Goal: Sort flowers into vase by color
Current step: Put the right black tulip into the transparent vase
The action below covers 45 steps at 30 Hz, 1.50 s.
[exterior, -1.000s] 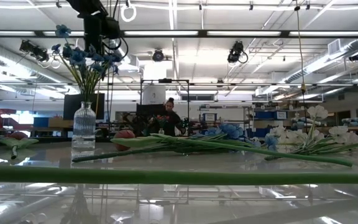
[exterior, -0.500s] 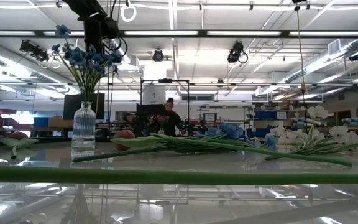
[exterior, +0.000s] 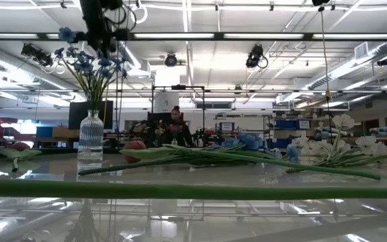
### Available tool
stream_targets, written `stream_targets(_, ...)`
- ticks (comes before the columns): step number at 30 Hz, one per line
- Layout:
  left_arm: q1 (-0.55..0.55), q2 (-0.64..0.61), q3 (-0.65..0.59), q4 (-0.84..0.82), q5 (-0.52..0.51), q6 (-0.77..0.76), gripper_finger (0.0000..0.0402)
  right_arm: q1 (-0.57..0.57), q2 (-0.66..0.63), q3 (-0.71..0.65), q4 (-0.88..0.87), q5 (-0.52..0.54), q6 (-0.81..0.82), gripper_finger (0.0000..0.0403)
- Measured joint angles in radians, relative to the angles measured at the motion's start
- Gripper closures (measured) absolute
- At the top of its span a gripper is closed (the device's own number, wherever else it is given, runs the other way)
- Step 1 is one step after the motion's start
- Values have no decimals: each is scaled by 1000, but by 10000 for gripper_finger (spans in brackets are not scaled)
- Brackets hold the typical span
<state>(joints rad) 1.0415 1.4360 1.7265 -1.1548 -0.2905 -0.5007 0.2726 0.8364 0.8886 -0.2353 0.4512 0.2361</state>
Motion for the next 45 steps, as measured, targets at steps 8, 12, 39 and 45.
stream_targets(8,-111,-84,0,2,-125,45,385,-52,0,0,13,-28,-38,271)
stream_targets(12,-155,-84,0,28,-177,69,385,-68,0,0,25,-61,-38,271)
stream_targets(39,-701,-32,0,231,-271,244,385,-63,0,0,-2,-108,-103,271)
stream_targets(45,-845,58,-1,295,-269,227,382,-63,0,0,3,-139,-122,271)
